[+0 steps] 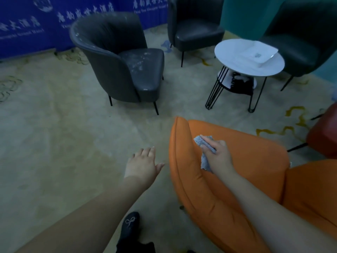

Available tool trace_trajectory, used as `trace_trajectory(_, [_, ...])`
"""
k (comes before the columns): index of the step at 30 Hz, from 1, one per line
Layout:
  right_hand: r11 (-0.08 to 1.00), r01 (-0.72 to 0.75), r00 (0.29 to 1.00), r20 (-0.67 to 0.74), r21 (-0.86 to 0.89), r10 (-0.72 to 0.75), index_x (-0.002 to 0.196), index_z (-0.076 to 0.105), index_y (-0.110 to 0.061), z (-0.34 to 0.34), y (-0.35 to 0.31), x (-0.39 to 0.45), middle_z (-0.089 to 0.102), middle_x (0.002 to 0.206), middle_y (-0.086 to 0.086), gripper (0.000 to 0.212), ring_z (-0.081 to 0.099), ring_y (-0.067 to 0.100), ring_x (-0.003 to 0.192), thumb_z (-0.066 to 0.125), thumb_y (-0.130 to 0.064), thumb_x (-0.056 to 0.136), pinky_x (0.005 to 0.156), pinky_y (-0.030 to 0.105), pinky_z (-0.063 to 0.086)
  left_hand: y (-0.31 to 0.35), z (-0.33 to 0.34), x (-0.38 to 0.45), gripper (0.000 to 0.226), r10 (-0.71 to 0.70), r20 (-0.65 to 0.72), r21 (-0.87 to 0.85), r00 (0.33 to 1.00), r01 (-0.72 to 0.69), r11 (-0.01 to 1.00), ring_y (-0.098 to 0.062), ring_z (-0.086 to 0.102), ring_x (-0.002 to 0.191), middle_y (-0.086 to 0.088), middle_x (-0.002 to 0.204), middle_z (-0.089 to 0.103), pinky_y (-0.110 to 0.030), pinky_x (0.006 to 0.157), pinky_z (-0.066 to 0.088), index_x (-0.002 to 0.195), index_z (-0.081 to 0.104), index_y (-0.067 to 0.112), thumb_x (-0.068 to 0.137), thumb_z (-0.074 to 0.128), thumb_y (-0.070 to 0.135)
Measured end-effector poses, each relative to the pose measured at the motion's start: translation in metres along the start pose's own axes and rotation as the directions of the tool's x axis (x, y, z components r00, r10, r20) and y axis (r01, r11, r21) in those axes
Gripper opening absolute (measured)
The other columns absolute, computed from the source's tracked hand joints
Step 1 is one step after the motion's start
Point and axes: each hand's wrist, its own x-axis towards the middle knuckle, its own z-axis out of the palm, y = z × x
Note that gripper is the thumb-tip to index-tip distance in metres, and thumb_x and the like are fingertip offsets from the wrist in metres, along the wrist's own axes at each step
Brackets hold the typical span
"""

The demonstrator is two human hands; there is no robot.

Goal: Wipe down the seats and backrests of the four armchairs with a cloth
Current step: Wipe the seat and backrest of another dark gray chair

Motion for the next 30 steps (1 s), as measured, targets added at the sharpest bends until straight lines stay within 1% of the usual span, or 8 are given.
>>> trace_trajectory(4, [1.0, -0.004, 0.999, -0.033, -0.031, 0.002, 0.121, 0.063, -0.028, 0.047, -0.034, 0.023, 0.041, 0.092, -0.002, 0.033, 0.045, -0.018, 0.081, 0.061, -0.016, 0.09, 0.074, -0.007, 0.028, -0.057, -0.013, 0.025, 0.071, 0.065, 0.005, 0.05, 0.998, -0.065, 0.997, -0.021, 0.026, 0.14, 0.0, 0.154, 0.031, -0.038, 0.111, 0.024, 0.15, 0.021, 0.017, 0.095, 0.029, 0.061])
trace_trajectory(6, [0.999, -0.018, 0.998, -0.059, -0.03, 0.016, 0.121, 0.064, -0.024, 0.077, -0.054, 0.039, 0.044, 0.096, 0.005, 0.033, 0.046, -0.012, 0.083, 0.062, -0.015, 0.09, 0.077, -0.005, 0.027, -0.092, -0.018, 0.041, 0.071, 0.083, 0.004, 0.052, 0.997, -0.083, 0.995, -0.022, 0.024, 0.142, -0.001, 0.154, 0.03, -0.038, 0.113, 0.022, 0.15, 0.021, 0.017, 0.095, 0.029, 0.06])
trace_trajectory(9, [0.999, -0.031, 0.996, -0.087, -0.012, 0.03, 0.122, 0.064, -0.019, 0.12, -0.086, 0.061, 0.051, 0.106, 0.017, 0.033, 0.05, 0.01, 0.093, 0.062, -0.013, 0.09, 0.093, 0.017, 0.037, -0.143, -0.03, 0.064, 0.071, 0.114, -0.002, 0.066, 0.993, -0.114, 0.991, -0.021, 0.022, 0.143, 0.0, 0.155, 0.029, -0.038, 0.115, 0.019, 0.151, 0.021, 0.018, 0.095, 0.03, 0.06])
trace_trajectory(11, [0.999, -0.046, 0.994, -0.102, -0.006, 0.045, 0.122, 0.064, -0.017, 0.143, -0.103, 0.074, 0.053, 0.107, 0.02, 0.032, 0.052, 0.018, 0.099, 0.061, -0.012, 0.091, 0.098, 0.027, 0.04, -0.173, -0.041, 0.081, 0.069, 0.144, 0.0, 0.083, 0.99, -0.144, 0.986, -0.02, 0.021, 0.143, 0.001, 0.155, 0.029, -0.038, 0.115, 0.018, 0.15, 0.022, 0.019, 0.095, 0.03, 0.06])
trace_trajectory(17, [0.997, -0.076, 0.985, -0.156, -0.003, 0.075, 0.123, 0.063, -0.023, 0.181, -0.126, 0.101, 0.048, 0.101, 0.011, 0.033, 0.048, 0.012, 0.093, 0.059, -0.014, 0.091, 0.083, 0.016, 0.034, -0.225, -0.067, 0.138, 0.067, 0.196, -0.003, 0.094, 0.981, -0.195, 0.976, -0.02, 0.021, 0.144, 0.001, 0.155, 0.03, -0.038, 0.116, 0.018, 0.15, 0.023, 0.019, 0.096, 0.031, 0.058])
trace_trajectory(23, [0.991, -0.13, 0.972, -0.195, 0.018, 0.131, 0.123, 0.063, -0.025, 0.192, -0.126, 0.168, 0.052, 0.107, 0.015, 0.033, 0.052, 0.013, 0.093, 0.058, -0.015, 0.092, 0.084, 0.021, 0.037, -0.235, -0.071, 0.201, 0.067, 0.214, 0.019, 0.072, 0.977, -0.215, 0.974, -0.021, 0.02, 0.144, 0.001, 0.156, 0.028, -0.038, 0.116, 0.016, 0.15, 0.022, 0.02, 0.096, 0.03, 0.058])
trace_trajectory(26, [0.991, -0.126, 0.972, -0.195, 0.049, 0.133, 0.121, 0.065, -0.022, 0.197, -0.122, 0.216, 0.057, 0.109, 0.018, 0.032, 0.058, 0.02, 0.097, 0.059, -0.013, 0.091, 0.092, 0.03, 0.045, -0.232, -0.079, 0.253, 0.067, 0.242, 0.037, 0.096, 0.97, -0.244, 0.965, -0.021, 0.017, 0.146, 0.001, 0.157, 0.026, -0.038, 0.116, 0.013, 0.151, 0.021, 0.019, 0.097, 0.03, 0.057])
trace_trajectory(30, [0.992, -0.111, 0.971, -0.205, 0.068, 0.123, 0.121, 0.065, -0.022, 0.191, -0.118, 0.288, 0.058, 0.111, 0.017, 0.032, 0.059, 0.017, 0.096, 0.059, -0.013, 0.091, 0.086, 0.023, 0.044, -0.22, -0.097, 0.329, 0.066, 0.276, 0.041, 0.143, 0.96, -0.279, 0.95, -0.02, 0.017, 0.146, 0.001, 0.157, 0.025, -0.038, 0.117, 0.014, 0.151, 0.021, 0.019, 0.097, 0.032, 0.055])
